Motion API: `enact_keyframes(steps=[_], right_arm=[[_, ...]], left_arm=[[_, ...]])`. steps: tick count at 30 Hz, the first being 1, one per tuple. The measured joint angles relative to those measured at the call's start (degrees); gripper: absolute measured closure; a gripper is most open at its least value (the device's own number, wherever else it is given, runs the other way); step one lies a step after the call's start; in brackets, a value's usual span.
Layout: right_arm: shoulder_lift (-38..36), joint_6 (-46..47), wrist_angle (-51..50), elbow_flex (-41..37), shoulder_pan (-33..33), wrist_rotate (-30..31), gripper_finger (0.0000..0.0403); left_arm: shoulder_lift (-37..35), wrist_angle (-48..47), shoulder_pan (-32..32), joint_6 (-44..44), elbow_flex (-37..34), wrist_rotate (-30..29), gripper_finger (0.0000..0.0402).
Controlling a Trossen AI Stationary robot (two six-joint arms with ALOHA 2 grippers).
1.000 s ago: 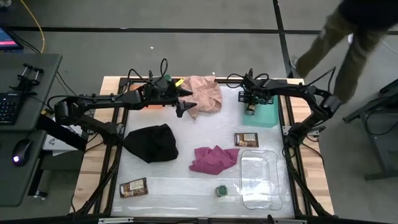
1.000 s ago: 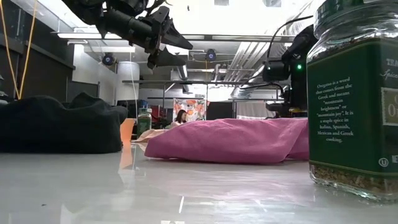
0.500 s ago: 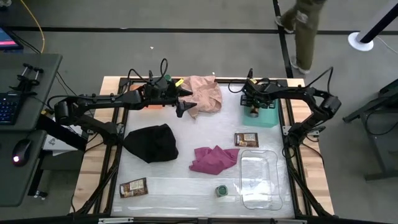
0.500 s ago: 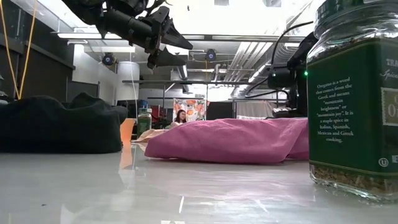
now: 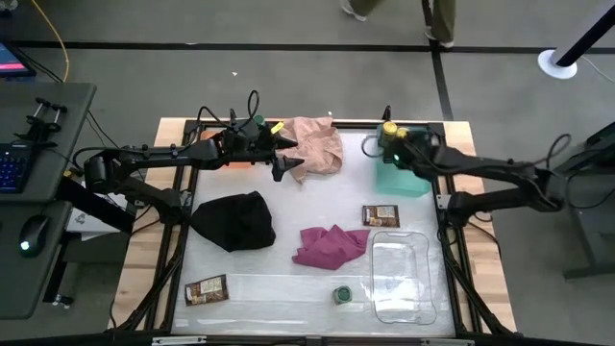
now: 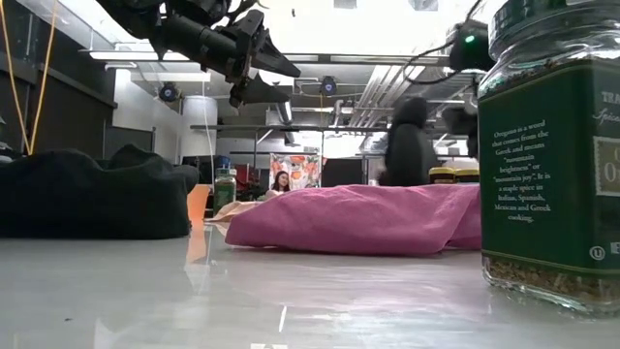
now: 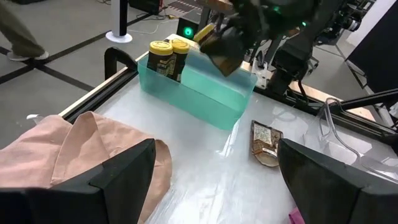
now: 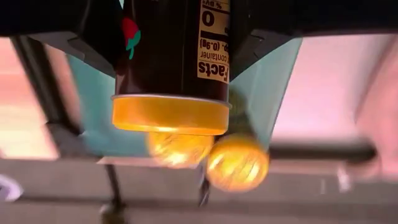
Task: Sort spices by type
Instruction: Put the yellow seasoning bottle into the blue bin
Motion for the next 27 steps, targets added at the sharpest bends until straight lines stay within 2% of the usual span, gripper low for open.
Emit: enact_keyframes(steps=[3,6,10,13,16,21,27], right_arm=[[-3.6,6.1,4.5,-5.5,3.9,7.7,0.0209],[-3.5,6.6,14.5,-10.9,5.5,12.2,0.0209],[0.9,-2.8,33.7,-17.2,4.9,15.8,0.0209],[5.7,-10.0,44.6,-18.9,3.4,17.5,0.0209],[11.0,-13.4,48.7,-18.5,1.7,17.5,0.0209],[18.5,-16.9,50.0,-15.3,0.3,18.1,0.0209],[24.7,-13.3,51.7,-14.0,0.8,19.3,0.0209]], left_arm=[[0.0,0.0,0.0,-0.6,0.0,0.0,0.0081],[0.0,0.0,0.0,-1.1,0.0,0.0,0.0081],[0.0,0.1,0.0,-1.1,0.0,0.0,0.0081],[0.0,0.1,0.0,-1.1,0.0,0.0,0.0081],[0.0,0.1,0.0,-1.1,0.0,0.0,0.0081],[0.0,0.1,0.0,-1.0,0.0,0.0,0.0081],[0.0,0.0,0.0,-1.0,0.0,0.0,0.0081]])
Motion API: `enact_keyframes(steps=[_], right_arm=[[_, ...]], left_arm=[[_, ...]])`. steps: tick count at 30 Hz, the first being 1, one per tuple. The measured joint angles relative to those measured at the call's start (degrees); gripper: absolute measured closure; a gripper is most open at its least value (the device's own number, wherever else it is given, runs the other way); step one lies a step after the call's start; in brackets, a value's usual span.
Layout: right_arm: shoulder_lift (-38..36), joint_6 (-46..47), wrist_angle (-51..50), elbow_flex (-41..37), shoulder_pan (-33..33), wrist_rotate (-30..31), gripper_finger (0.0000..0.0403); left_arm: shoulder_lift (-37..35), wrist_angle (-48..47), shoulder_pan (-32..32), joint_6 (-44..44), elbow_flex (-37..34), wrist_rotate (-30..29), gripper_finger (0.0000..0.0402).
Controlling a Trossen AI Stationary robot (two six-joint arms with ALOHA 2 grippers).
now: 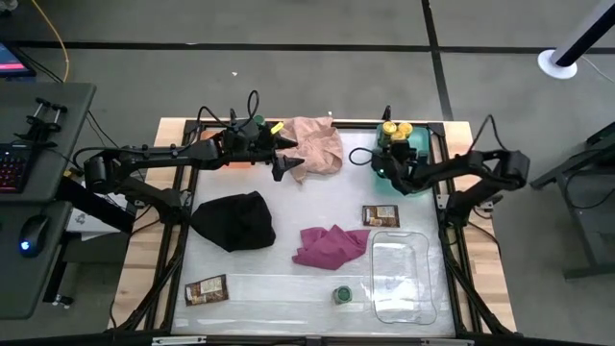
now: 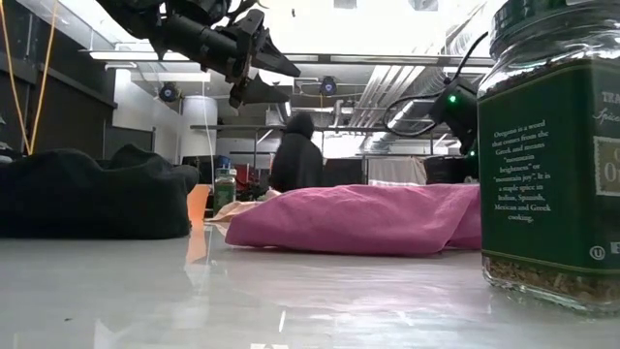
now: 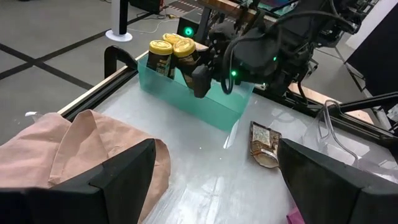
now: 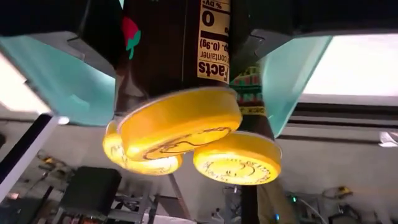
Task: Sort spices by type
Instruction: Put the yellow seasoning bottle into the blue bin
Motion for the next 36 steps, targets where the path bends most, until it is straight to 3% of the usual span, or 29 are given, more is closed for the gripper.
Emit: enact_keyframes(steps=[5,12,22,26,30,36], right_arm=[[2.5,7.0,0.2,0.0,1.7,1.4,0.0202],[2.5,5.7,0.2,0.0,4.2,1.7,0.0108],[2.2,5.4,-0.1,-0.1,7.3,0.8,0.0098],[-2.3,5.2,-2.8,-0.3,7.5,-8.4,0.0097],[-11.5,8.0,-6.5,0.7,6.3,-17.7,0.0097],[-24.7,14.9,-27.9,10.1,-0.4,-25.7,0.0096]], left_arm=[[0.0,-0.1,0.0,0.0,0.0,0.0,0.0081],[0.0,-1.0,0.0,0.1,0.0,0.0,0.0081],[0.0,-1.5,0.0,0.1,0.0,0.0,0.0081],[0.0,-1.2,0.0,0.0,0.0,0.0,0.0081],[0.0,-0.5,0.0,0.0,0.0,0.0,0.0081],[0.0,-0.3,0.0,-0.1,0.9,-0.1,0.0081]])
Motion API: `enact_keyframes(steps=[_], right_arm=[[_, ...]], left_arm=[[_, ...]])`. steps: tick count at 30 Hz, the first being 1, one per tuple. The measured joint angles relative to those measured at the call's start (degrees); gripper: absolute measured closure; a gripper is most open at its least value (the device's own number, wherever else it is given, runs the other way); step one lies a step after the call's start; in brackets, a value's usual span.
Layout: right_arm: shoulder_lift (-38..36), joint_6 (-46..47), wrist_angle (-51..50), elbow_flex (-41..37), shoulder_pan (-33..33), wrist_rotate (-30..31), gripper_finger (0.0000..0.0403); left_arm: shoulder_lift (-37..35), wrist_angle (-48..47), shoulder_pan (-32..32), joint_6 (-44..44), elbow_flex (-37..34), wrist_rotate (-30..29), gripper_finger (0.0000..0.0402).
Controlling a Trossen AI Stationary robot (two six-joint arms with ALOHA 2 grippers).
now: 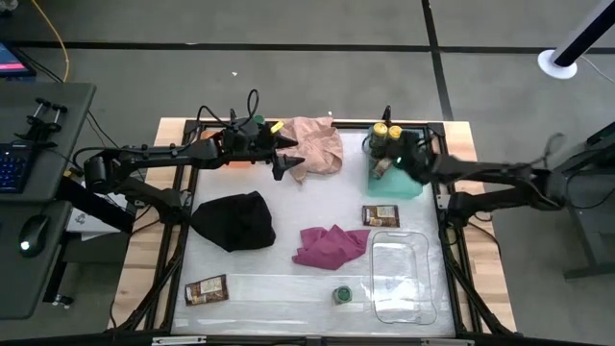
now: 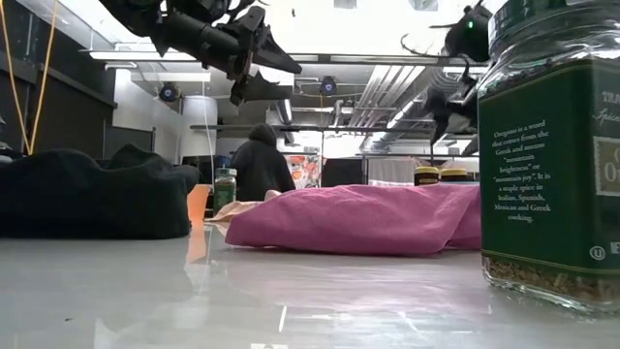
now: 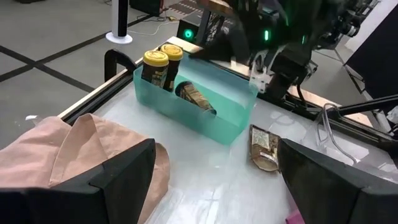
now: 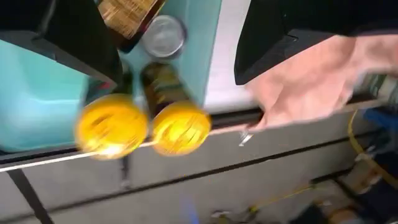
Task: Sort spices by type
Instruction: Put the yellow seasoning bottle into the blue bin
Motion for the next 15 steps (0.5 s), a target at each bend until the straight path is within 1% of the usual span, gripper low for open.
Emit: enact_keyframes(steps=[2,4,6,8,10,15], right_arm=[[-1.8,2.6,-8.5,4.5,-3.5,-4.6,0.0096],[-2.0,4.4,-15.4,8.6,-7.6,-12.1,0.0096],[-0.6,4.7,-20.9,11.2,-11.5,-19.6,0.0096],[1.8,4.9,-24.8,12.7,-14.6,-23.4,0.0096],[4.3,6.1,-26.6,13.0,-17.1,-25.5,0.0096],[11.1,9.3,-24.5,12.2,-19.7,-32.1,0.0096]], left_arm=[[0.0,0.0,0.0,-1.0,0.3,0.0,0.0081],[0.0,0.0,0.0,-2.8,0.4,0.0,0.0081],[0.0,-0.2,0.1,-4.9,0.4,0.0,0.0081],[0.0,-0.4,0.1,-6.8,0.4,0.0,0.0081],[0.0,-0.4,0.1,-7.7,0.4,0.3,0.0081],[0.0,-1.1,0.1,-9.4,0.4,0.3,0.0081]])
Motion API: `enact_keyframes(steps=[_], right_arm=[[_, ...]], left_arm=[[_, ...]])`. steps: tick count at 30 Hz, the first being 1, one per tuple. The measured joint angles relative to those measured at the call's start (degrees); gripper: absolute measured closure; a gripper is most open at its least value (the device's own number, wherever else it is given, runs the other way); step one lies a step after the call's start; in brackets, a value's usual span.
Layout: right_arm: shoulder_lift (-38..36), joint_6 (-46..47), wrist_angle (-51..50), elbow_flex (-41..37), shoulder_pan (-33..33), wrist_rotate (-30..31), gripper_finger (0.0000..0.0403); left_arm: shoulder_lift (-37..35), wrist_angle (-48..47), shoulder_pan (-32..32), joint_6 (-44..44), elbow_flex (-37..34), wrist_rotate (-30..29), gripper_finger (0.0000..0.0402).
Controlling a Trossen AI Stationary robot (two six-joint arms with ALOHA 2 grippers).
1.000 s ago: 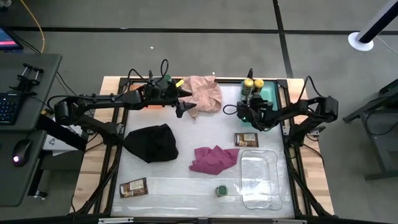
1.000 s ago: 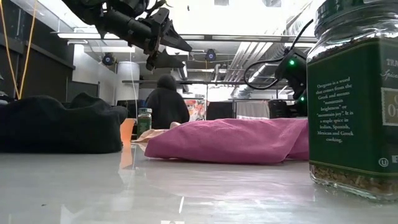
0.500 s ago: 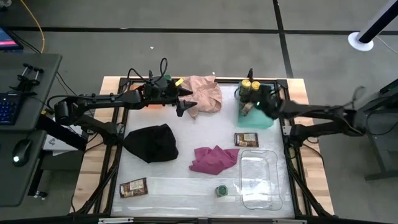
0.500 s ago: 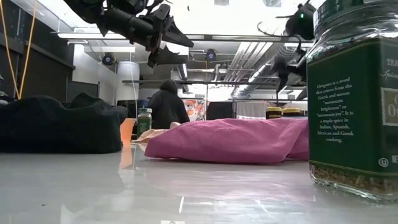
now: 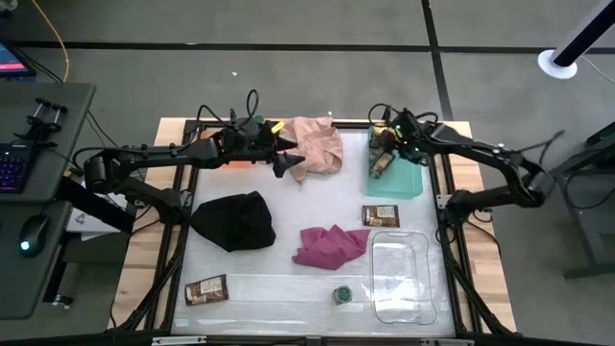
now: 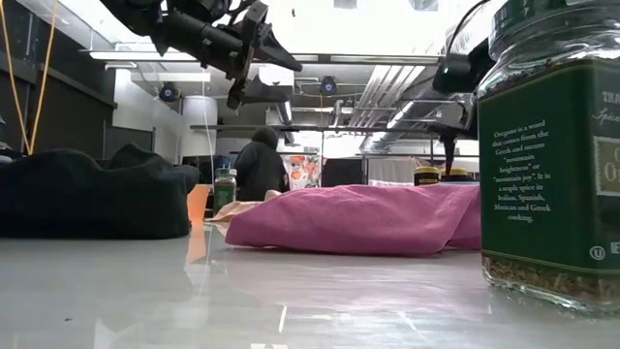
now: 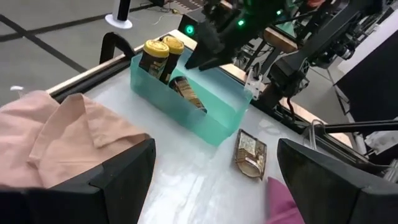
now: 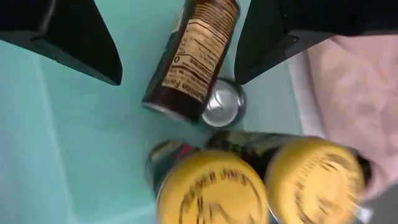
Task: Sort spices by type
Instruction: Put the yellow seasoning bottle into the blue bin
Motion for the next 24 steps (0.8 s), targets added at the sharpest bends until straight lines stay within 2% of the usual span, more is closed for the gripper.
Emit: enact_keyframes(steps=[8,13,24], right_arm=[[7.2,6.6,1.4,0.0,0.0,-1.1,0.0096],[10.3,11.0,4.0,0.0,0.2,0.4,0.0096],[15.8,10.5,3.9,0.1,0.2,0.0,0.0107]], left_arm=[[0.0,-2.1,-0.1,-0.2,0.0,0.0,0.0081],[0.0,-3.3,-0.1,-0.2,0.0,0.1,0.0081],[0.0,-3.7,-0.1,-0.3,0.0,0.0,0.0081]])
